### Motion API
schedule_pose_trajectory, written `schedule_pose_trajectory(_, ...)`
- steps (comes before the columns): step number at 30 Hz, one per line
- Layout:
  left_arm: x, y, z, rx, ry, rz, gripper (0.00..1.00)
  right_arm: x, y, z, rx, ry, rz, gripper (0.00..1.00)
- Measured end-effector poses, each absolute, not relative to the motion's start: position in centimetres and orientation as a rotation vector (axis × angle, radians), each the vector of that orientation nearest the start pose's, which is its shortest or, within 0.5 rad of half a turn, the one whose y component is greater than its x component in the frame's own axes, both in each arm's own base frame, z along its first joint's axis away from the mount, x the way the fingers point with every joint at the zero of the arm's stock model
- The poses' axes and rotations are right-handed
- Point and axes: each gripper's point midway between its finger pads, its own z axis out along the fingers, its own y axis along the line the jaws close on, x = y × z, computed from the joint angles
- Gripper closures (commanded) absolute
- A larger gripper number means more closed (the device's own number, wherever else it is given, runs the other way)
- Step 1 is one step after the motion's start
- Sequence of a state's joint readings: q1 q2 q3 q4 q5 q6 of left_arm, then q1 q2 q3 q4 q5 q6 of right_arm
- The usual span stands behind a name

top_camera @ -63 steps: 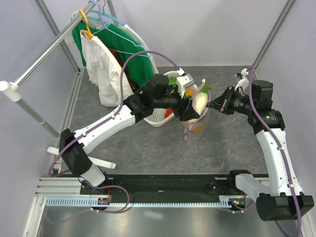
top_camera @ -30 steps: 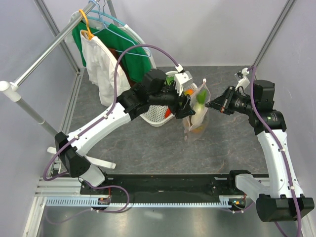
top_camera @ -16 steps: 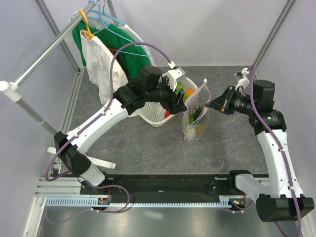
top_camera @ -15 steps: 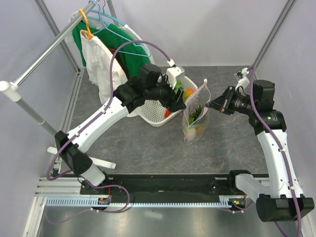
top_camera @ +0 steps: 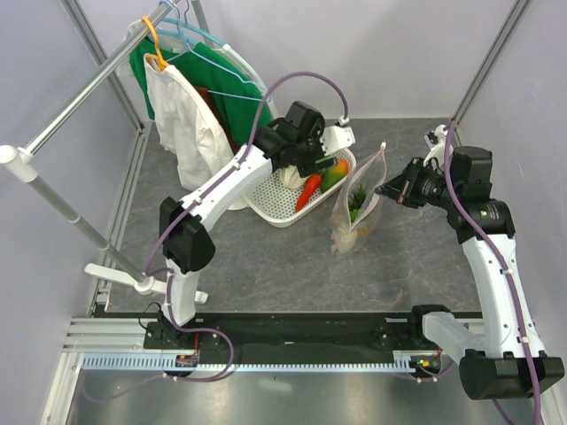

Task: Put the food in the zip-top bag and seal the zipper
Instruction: Place the fake vegetable in the zipper food storage bag, then pick up the fake fruit from the bin.

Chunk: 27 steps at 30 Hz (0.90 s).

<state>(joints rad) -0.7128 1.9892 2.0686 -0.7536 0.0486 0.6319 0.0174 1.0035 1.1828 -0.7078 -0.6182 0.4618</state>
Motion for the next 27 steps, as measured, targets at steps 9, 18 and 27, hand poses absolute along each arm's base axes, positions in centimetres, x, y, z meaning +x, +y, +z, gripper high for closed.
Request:
schedule_pose_trajectory(9, 47.3, -30.3, 15.4, 1.701, 1.772, 0.218, 0.2, 26.6, 11.9, 29.9, 0.086, 2.134, 0.912, 1.0)
schedule_pose_trajectory(18, 50.8, -27.3, 13.9, 1.694, 1.776, 0.322, 0.39, 26.6, 11.9, 29.8, 0.081, 2.139, 0.908, 1.0)
schedule_pose_trajectory(27, 51.2, -28.1, 14.2, 1.708, 1.722, 0.308, 0.47, 26.6, 11.9, 29.7, 0.077, 2.145, 0.905, 1.0)
